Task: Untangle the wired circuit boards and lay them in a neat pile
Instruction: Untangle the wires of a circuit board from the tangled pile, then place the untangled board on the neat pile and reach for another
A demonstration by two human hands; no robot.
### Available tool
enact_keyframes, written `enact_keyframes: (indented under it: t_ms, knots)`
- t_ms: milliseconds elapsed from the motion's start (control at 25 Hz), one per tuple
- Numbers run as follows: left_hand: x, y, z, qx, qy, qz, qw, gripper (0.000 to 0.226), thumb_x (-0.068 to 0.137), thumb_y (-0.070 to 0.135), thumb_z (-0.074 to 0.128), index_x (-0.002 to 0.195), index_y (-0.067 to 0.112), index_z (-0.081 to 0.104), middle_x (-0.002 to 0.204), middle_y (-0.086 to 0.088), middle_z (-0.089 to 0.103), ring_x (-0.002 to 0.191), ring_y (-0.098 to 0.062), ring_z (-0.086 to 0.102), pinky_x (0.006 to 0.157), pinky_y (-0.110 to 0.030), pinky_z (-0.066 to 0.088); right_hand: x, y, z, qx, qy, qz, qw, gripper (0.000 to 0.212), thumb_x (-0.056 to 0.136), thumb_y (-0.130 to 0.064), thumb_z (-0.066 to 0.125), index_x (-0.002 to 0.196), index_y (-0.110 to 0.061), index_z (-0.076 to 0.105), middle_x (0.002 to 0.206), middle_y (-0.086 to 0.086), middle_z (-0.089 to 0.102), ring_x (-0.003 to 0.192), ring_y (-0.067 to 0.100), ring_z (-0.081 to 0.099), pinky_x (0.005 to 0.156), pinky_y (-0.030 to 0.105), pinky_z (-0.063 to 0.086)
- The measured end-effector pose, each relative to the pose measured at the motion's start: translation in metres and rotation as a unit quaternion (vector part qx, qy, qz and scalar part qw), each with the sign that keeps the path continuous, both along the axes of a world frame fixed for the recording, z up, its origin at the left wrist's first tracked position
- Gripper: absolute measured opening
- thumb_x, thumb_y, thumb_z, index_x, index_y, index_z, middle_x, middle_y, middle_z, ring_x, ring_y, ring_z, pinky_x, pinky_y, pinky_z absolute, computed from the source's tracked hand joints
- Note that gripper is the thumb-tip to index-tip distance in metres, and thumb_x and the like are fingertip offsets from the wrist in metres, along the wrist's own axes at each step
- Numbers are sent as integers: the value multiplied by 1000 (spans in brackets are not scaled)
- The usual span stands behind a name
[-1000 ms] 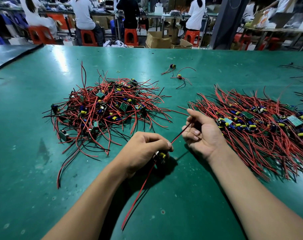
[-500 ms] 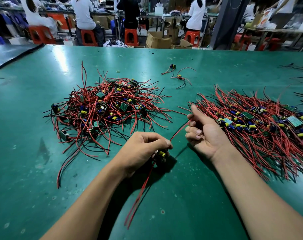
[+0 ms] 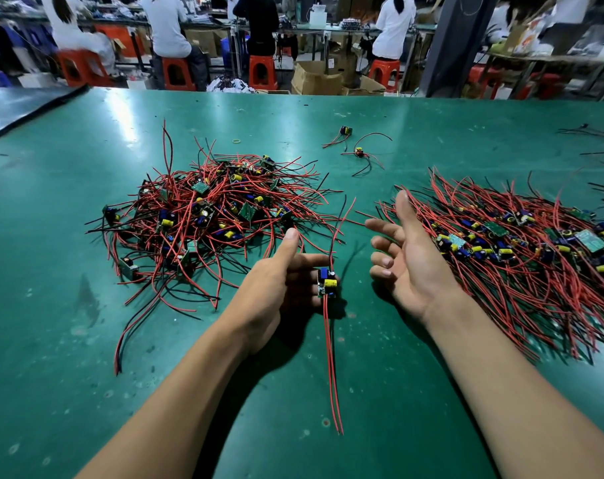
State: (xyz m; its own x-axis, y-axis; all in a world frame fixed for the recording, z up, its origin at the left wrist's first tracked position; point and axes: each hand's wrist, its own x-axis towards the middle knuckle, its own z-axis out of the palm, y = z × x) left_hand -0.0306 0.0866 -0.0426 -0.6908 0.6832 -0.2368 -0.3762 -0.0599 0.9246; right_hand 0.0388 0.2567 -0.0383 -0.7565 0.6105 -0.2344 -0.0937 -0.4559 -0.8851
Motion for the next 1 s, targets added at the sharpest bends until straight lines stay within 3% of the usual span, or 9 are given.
enact_keyframes:
  t_ms: [160,320,400,520,600,760,880,960,1000]
  knots:
    - [0,1,1,31,-24,9,999,67,96,60,30,125,7,58,114,-24,66,92,-33,67,81,-37,58,-1,-25,-1,248,-35,79,965,54,64,-61,77,99,-21,70,74,-6,54,54,6,43,46,16,36]
    - [0,1,3,41,-32,16,999,66,94,64,28,136,20,52,108,-13,64,87,-20,65,77,-29,57,-3,-43,-13,549,-111,76,825,40,78,-29,83,116,-24,69,101,-2,62,85,7,58,78,12,43]
    - [1,2,4,58,-39,13,997,63,95,62,29,138,21,49,106,-14,67,88,-21,69,80,-32,58,-2,-42,-13,556,-100,28,825,29,82,-22,79,110,-22,72,102,-1,66,86,7,60,79,10,43]
    - [2,4,4,48,-38,12,998,62,97,60,25,142,23,45,124,-17,65,111,-33,65,92,-42,52,-3,-32,-12,543,-93,-46,834,20,83,-19,78,102,-21,73,97,-1,67,81,6,61,75,8,43]
    - [0,5,3,38,-37,13,999,61,98,59,23,140,22,48,125,-19,64,115,-36,62,93,-44,51,-2,-22,-10,548,-106,-121,821,19,85,-23,76,104,-22,72,97,-1,64,79,10,60,79,16,46]
    - [-3,3,1,22,-21,5,1000,59,100,54,24,127,13,57,116,-21,68,102,-34,69,86,-41,56,10,8,-4,553,-215,-216,776,24,88,-32,71,110,-23,69,106,4,62,98,27,60,90,40,48]
    - [-3,3,1,24,-19,17,999,47,103,42,36,119,5,59,105,-22,70,82,-29,71,75,-36,59,16,15,-5,592,-336,-211,702,30,91,-28,67,120,-23,66,122,9,57,119,33,47,101,47,35]
    - [-3,2,1,44,-58,43,996,41,102,37,44,116,2,60,93,-19,69,71,-26,69,65,-34,60,12,7,-6,645,-298,-207,672,27,91,-21,66,117,-19,69,121,9,57,117,32,46,99,46,34]
    - [-3,2,2,53,-74,61,994,37,102,34,46,115,2,60,89,-17,68,67,-25,68,61,-34,59,9,0,-7,667,-244,-186,679,23,91,-17,66,113,-16,71,116,9,58,111,30,50,97,43,37]
